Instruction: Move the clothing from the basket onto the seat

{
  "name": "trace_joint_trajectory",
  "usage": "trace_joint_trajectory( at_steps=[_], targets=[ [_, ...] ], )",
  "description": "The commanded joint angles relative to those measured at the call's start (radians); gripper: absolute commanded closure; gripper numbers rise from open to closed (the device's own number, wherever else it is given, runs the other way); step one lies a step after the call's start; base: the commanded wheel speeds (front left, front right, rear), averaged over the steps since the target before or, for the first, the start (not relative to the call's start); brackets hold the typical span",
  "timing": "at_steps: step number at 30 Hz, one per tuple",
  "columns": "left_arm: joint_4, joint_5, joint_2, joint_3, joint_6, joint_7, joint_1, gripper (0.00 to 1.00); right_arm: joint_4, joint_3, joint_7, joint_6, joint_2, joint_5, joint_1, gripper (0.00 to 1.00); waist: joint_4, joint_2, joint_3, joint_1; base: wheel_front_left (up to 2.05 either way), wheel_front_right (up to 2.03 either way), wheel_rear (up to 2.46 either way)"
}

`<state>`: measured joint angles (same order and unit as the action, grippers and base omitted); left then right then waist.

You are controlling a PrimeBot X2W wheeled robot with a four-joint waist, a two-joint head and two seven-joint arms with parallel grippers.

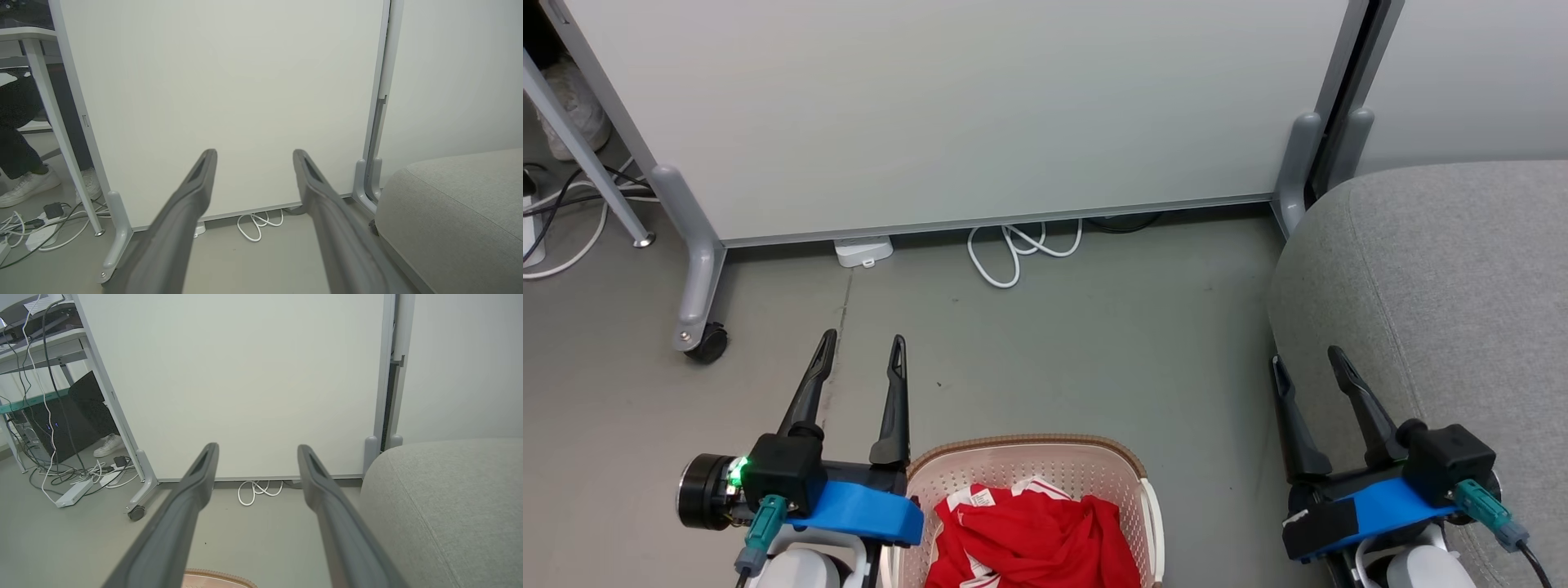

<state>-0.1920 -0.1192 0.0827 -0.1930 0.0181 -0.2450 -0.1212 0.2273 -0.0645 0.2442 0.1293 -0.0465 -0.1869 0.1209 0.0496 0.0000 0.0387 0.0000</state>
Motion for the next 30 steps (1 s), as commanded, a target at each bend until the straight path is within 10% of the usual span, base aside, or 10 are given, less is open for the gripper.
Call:
trace_joint_trajectory(
  at_steps=[1, 30],
  targets=[
    [-0.001, 0.016, -0.003, 0.006, 0.004, -0.008, -0.01, 0.0, -0.002, -0.004, 0.008, 0.002, -0.006, 0.02, 0.014, 0.0, 0.001, 0.0, 0.0, 0.0, 0.0, 0.0, 0.0],
    [-0.025, 0.066, -0.03, 0.052, 0.054, -0.021, -0.007, 0.0, 0.006, -0.01, 0.022, 0.003, -0.006, 0.054, 0.016, 0.0, 0.006, 0.0, 0.01, 0.0, 0.0, 0.0, 0.0]
  ],
)
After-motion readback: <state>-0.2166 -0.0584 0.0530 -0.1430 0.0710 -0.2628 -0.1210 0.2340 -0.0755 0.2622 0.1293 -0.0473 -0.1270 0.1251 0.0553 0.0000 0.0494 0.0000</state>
